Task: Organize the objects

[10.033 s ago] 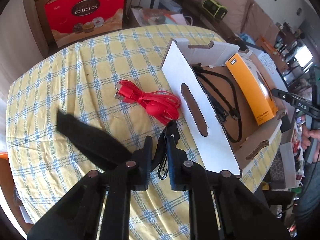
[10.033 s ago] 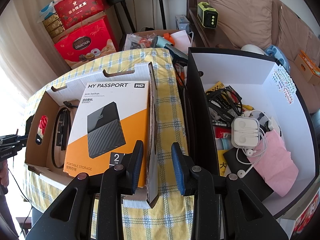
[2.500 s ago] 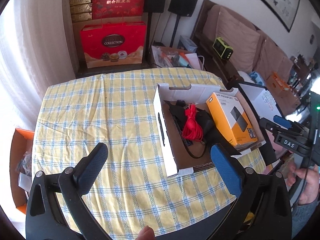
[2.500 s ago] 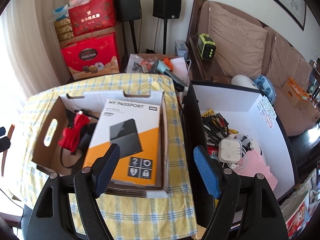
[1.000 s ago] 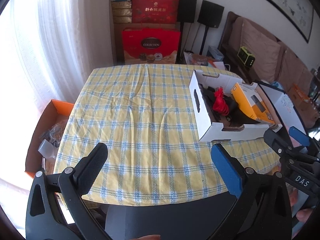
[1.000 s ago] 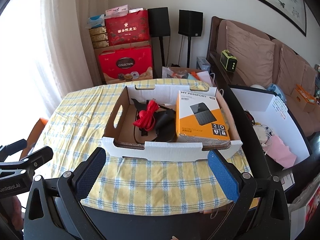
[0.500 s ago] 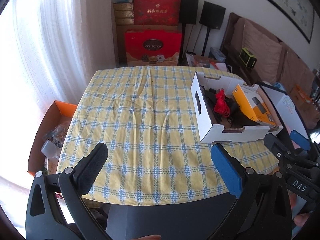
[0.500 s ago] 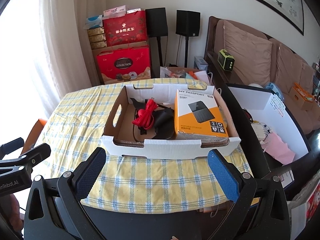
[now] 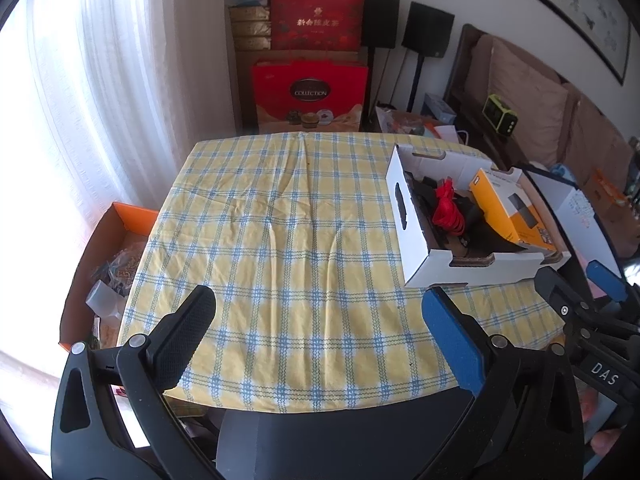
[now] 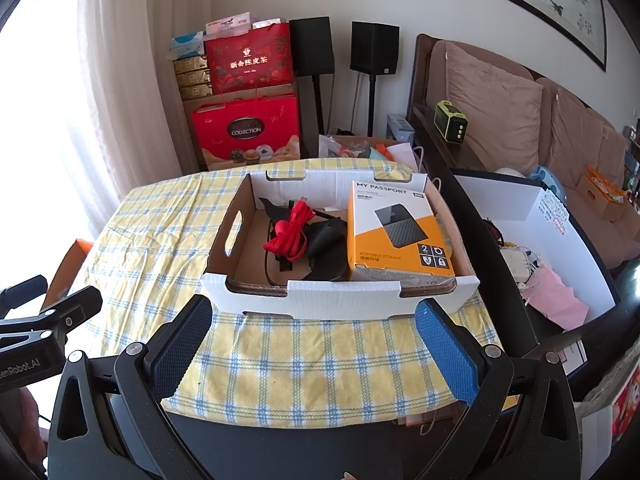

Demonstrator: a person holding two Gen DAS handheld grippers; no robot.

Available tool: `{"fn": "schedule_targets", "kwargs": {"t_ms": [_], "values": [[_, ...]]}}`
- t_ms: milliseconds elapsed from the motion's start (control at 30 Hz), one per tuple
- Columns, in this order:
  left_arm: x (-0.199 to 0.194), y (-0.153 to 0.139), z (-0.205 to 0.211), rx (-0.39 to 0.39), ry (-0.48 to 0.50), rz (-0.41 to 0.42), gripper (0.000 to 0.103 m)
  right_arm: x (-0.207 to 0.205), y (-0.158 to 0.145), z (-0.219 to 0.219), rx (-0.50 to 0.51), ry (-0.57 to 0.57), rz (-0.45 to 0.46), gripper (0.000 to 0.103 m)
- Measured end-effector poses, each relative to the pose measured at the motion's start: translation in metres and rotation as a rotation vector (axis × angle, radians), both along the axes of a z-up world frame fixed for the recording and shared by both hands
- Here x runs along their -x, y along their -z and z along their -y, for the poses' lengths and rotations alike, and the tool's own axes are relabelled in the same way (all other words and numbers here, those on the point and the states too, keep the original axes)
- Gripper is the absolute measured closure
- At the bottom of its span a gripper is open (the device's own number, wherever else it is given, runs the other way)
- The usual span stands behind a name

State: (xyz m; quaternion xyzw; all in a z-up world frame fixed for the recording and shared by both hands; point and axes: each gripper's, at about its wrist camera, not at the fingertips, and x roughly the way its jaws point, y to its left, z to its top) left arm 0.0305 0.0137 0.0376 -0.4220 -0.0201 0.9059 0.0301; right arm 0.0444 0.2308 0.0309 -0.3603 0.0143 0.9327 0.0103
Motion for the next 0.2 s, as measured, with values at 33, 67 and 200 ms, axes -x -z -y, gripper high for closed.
{"fn": "schedule_targets", "kwargs": {"t_ms": [33, 67, 200], "values": [[-0.0001, -0.0001, 0.0000, -0.002, 0.001, 0.000, 0.000, -0.0001, -0.0005, -0.0001, -0.001, 0.001, -0.001, 0.001], [-0.0004, -0.0002, 0.0001, -0.003, 0.003, -0.001, 0.000, 0.0000, -0.0009, -0.0002, -0.001, 0.000, -0.002, 0.000], [-0.0004, -0.0002, 0.0000, 0.009, -0.004, -0.001, 0.000, -0.0001, -0.0013, -0.0004, 0.000, 0.001, -0.002, 0.000]]}}
